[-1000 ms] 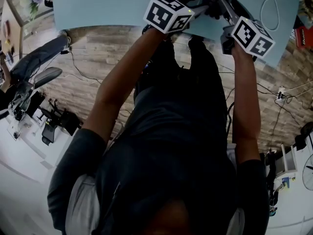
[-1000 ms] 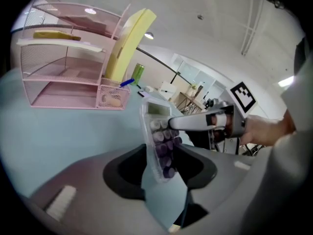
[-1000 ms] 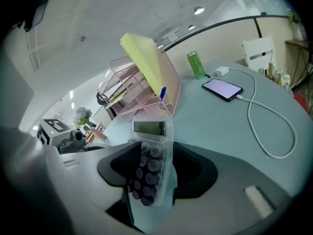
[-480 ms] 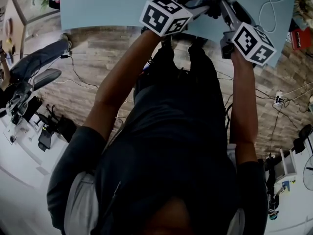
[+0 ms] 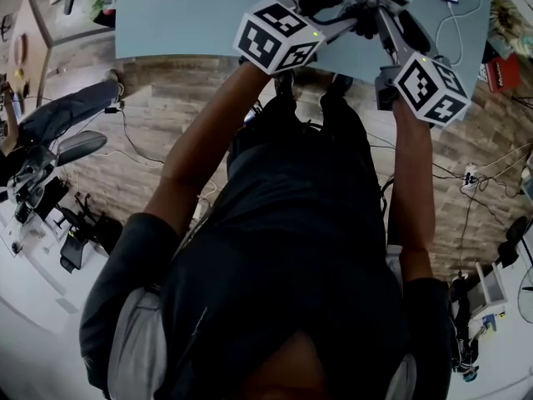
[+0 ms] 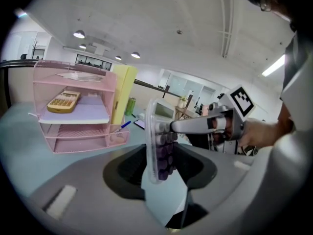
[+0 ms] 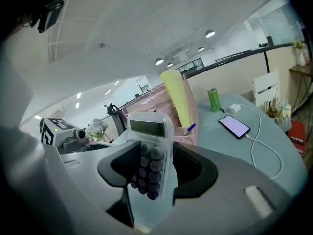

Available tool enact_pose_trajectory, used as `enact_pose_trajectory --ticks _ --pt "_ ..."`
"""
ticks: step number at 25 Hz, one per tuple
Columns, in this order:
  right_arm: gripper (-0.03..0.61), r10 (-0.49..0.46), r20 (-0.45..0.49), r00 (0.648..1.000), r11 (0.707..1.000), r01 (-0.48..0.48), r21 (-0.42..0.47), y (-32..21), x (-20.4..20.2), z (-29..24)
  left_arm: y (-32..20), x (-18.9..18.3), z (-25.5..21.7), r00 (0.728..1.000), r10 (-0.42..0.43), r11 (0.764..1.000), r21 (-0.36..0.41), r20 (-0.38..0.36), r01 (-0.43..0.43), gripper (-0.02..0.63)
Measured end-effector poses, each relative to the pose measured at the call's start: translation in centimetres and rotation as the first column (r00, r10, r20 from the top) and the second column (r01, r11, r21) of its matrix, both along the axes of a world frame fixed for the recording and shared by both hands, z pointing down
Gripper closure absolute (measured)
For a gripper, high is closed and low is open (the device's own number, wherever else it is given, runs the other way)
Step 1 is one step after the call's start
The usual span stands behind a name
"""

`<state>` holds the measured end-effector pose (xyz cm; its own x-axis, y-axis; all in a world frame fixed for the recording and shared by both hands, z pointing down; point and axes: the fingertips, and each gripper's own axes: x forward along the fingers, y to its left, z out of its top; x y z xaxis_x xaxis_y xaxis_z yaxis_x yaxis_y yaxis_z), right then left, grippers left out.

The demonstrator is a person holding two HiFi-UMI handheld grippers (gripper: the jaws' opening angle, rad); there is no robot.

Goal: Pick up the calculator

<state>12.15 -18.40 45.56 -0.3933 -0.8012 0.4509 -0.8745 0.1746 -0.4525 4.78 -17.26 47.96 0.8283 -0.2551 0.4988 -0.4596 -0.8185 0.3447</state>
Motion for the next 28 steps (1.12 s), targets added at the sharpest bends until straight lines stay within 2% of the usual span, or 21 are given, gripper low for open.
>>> enact_pose_trajectory --ticks 13,24,28 --pt "0.382 -0.005 -0.04 0.999 0.991 0.01 0.132 0.0 -3.4 -7.8 -0.3 -3.4 -7.3 0.997 0.041 0.991 0.133 -0.059 -0.033 0.397" --pt "0.383 -0.012 -0.09 0.996 0.968 0.034 0.249 0.4 -6.7 -14.5 0.0 -6.7 -13.6 0.991 0.061 0.963 0.27 -0.116 -0.027 0.397" --pt "0.383 -0.014 -0.119 0.993 0.959 0.047 0.279 0.7 -7.6 -16.1 0.4 -7.5 -14.8 0.986 0.067 0.957 0.29 -0.149 -0.021 0.397"
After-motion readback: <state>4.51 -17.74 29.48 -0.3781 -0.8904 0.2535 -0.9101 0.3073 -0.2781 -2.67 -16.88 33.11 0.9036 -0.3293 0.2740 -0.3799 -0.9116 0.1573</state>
